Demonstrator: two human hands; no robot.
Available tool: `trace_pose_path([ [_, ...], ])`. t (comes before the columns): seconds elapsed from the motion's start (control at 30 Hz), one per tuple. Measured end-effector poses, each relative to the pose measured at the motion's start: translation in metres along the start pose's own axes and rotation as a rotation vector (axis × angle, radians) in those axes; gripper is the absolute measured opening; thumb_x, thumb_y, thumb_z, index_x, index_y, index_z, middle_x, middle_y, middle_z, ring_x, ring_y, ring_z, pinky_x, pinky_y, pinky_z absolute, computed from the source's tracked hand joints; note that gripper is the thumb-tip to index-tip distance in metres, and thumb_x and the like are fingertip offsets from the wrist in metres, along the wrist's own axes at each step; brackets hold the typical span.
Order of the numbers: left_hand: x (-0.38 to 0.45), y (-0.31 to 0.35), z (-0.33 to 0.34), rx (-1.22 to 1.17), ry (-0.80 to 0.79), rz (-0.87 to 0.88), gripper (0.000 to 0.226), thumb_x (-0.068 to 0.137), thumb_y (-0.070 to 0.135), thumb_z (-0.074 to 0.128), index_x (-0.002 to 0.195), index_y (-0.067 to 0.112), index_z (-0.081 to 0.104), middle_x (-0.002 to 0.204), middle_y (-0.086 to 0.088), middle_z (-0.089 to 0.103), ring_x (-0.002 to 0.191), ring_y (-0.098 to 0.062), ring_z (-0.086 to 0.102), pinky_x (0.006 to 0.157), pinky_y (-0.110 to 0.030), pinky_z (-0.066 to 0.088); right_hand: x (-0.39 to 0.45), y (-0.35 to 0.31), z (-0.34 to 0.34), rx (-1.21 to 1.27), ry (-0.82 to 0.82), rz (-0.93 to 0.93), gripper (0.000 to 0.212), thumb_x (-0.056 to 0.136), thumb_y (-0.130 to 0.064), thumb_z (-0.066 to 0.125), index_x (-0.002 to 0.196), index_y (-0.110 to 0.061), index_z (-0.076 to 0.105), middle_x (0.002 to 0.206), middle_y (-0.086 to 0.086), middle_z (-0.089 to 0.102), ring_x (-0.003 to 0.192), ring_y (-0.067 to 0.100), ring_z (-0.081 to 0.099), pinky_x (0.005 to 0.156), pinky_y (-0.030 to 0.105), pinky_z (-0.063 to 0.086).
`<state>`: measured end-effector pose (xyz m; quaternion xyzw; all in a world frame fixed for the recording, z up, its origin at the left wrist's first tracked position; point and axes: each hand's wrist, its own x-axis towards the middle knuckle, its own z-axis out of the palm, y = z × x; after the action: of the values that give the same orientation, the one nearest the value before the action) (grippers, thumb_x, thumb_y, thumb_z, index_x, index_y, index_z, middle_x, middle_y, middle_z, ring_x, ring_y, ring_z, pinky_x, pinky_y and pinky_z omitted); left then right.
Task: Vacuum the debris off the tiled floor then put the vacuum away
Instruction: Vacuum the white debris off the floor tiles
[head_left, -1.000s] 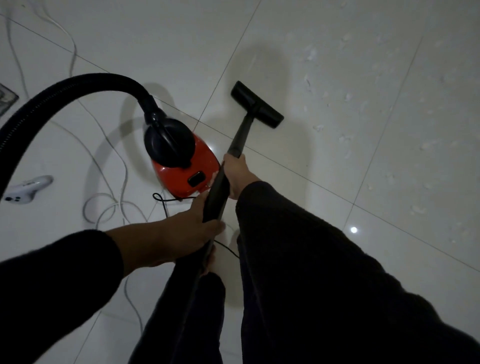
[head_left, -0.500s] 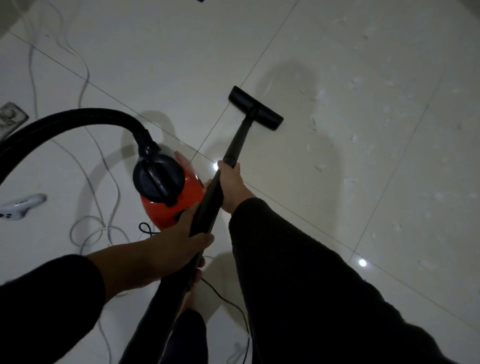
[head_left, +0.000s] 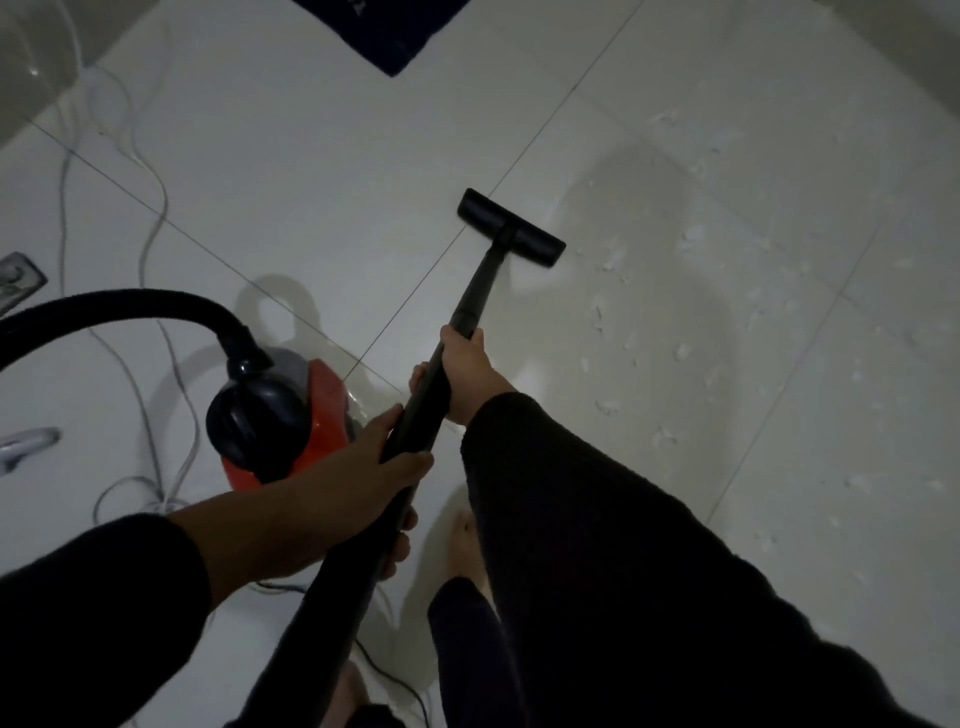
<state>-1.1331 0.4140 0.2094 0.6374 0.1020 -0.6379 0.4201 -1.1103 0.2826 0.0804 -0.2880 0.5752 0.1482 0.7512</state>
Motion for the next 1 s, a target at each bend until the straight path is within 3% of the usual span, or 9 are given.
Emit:
trace_pose_path([
  [0.1,0.015,0.017,-0.003,-0.017,0.043,-0.001,0.036,0.096,0.027,0.047,0.131,0.022,0.037,0.075,-0.014,0.053,0.045,-0.014,0.056,0.044,-0.027,0.047,-0.004,-0.013,0.002,0.033,-0.062,-0.029,0.055,0.095,-0.026,0.055,0.142,-0.042,0.030,0.095,0.014,0.050,0.067,0.020,0.054,0.054,0.030,0.052],
  [0.17,0.022,0.027,-0.009,-0.008,0.059,-0.014,0.036,0.096,0.028,0.048,0.127,0.013,0.040,0.072,-0.014,0.054,0.043,-0.015,0.056,0.042,-0.027,0.045,-0.005,-0.016,0.007,0.083,-0.096,-0.040,0.060,0.096,-0.022,0.054,0.144,-0.045,0.027,0.083,0.009,0.051,0.059,0.017,0.053,0.053,0.029,0.051],
  [0.23,0.027,0.037,-0.014,-0.032,0.067,-0.005,0.042,0.094,0.023,0.051,0.133,0.019,0.035,0.068,-0.013,0.054,0.042,-0.016,0.055,0.041,-0.027,0.045,-0.003,-0.024,0.013,0.135,-0.087,-0.049,0.059,0.097,-0.020,0.051,0.145,-0.045,0.028,0.071,0.005,0.048,0.052,0.013,0.048,0.051,0.027,0.049],
  [0.37,0.033,0.064,-0.017,-0.067,0.054,0.034,0.068,0.089,0.007,0.057,0.138,0.042,0.023,0.070,-0.015,0.061,0.049,-0.019,0.058,0.045,-0.029,0.051,0.013,-0.056,0.018,0.126,-0.036,-0.061,0.060,0.098,-0.018,0.049,0.146,-0.046,0.026,0.068,0.005,0.045,0.050,0.014,0.045,0.049,0.026,0.047],
  [0.53,0.059,0.109,-0.023,0.010,0.010,0.058,0.060,0.092,0.012,0.054,0.136,0.044,0.028,0.072,-0.013,0.062,0.048,-0.016,0.056,0.042,-0.026,0.048,0.028,-0.111,0.019,0.130,-0.001,-0.068,0.059,0.099,-0.022,0.049,0.145,-0.048,0.024,0.076,0.008,0.046,0.056,0.017,0.049,0.051,0.029,0.049],
  [0.8,0.097,0.184,-0.033,-0.034,-0.037,0.067,0.058,0.093,0.015,0.054,0.137,0.043,0.028,0.077,-0.012,0.057,0.046,-0.013,0.053,0.043,-0.024,0.045,0.038,-0.176,0.034,0.257,-0.011,-0.143,0.033,0.100,-0.019,0.047,0.131,-0.029,0.042,0.071,0.008,0.045,0.050,0.016,0.047,0.043,0.022,0.047],
  [1.0,0.134,0.240,-0.026,-0.049,-0.040,0.053,0.057,0.093,0.016,0.054,0.138,0.038,0.028,0.081,-0.014,0.058,0.047,-0.015,0.054,0.043,-0.025,0.046,0.067,-0.238,0.025,0.215,0.034,-0.208,0.041,0.098,-0.014,0.046,0.136,-0.028,0.040,0.074,0.008,0.042,0.048,0.014,0.047,0.043,0.024,0.045],
])
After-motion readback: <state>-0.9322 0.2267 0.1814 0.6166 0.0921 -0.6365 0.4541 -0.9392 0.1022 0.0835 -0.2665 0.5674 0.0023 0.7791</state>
